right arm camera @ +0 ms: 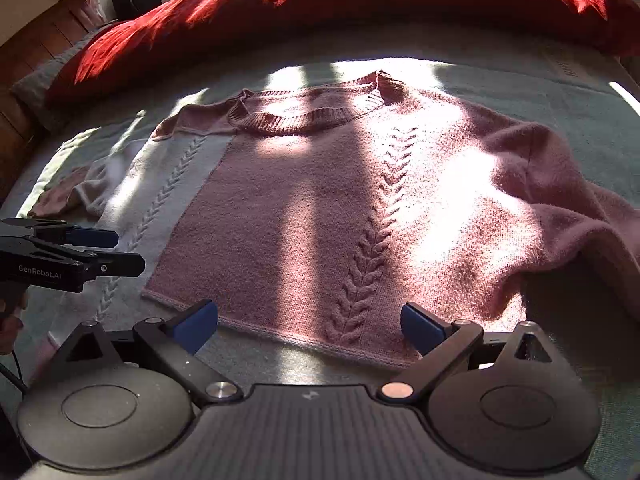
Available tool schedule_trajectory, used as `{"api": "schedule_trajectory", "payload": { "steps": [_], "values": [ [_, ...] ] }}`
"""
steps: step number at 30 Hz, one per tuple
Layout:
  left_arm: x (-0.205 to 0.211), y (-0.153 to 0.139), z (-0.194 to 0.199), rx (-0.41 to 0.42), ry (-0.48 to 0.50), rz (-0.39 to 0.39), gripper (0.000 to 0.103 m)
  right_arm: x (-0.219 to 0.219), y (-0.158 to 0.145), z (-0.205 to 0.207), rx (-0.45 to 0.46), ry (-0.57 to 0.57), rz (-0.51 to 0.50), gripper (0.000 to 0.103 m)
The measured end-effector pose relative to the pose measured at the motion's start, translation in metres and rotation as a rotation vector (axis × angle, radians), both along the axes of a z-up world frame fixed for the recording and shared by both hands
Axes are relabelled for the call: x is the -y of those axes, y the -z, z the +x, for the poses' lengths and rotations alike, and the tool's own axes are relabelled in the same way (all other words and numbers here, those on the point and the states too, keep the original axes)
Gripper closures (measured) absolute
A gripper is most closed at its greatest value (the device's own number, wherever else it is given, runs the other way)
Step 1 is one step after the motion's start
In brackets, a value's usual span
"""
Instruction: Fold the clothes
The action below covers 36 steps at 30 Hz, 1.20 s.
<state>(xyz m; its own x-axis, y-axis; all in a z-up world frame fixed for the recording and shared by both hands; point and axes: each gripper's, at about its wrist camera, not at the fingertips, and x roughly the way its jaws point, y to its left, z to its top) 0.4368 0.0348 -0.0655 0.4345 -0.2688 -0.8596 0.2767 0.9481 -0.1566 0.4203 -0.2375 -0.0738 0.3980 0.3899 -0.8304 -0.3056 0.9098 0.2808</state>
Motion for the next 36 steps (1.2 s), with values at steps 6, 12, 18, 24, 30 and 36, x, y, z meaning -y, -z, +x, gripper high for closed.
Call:
{"api": "schedule_trajectory", "payload": {
  "steps": [6, 12, 18, 24, 30, 36],
  "values": [
    [0.011, 0.019, -0.041, -0.008, 0.135, 0.094, 0.016, 0.006, 0.014, -0.038, -0.036, -0.071, -0.078, 0.001],
    [0.000, -0.002, -0.079, -0.002, 0.201, 0.143, 0.016, 0.017, -0.005, -0.075, -0.008, -0.112, -0.169, 0.000],
    [0.003, 0.016, -0.132, -0.060, 0.315, 0.199, 0.015, -0.004, 0.018, -0.105, -0.071, -0.201, -0.205, 0.000],
    [-0.016, 0.016, -0.160, -0.081, 0.243, 0.145, 0.008, -0.008, 0.026, -0.113, -0.036, -0.173, -0.236, 0.000],
    [-0.028, 0.011, -0.189, -0.124, 0.220, 0.134, 0.007, -0.008, 0.028, -0.111, -0.040, -0.175, -0.243, 0.000],
    [-0.027, -0.002, -0.190, -0.075, 0.235, 0.075, 0.007, -0.012, 0.030, -0.116, 0.002, -0.150, -0.267, 0.000]
  ]
}}
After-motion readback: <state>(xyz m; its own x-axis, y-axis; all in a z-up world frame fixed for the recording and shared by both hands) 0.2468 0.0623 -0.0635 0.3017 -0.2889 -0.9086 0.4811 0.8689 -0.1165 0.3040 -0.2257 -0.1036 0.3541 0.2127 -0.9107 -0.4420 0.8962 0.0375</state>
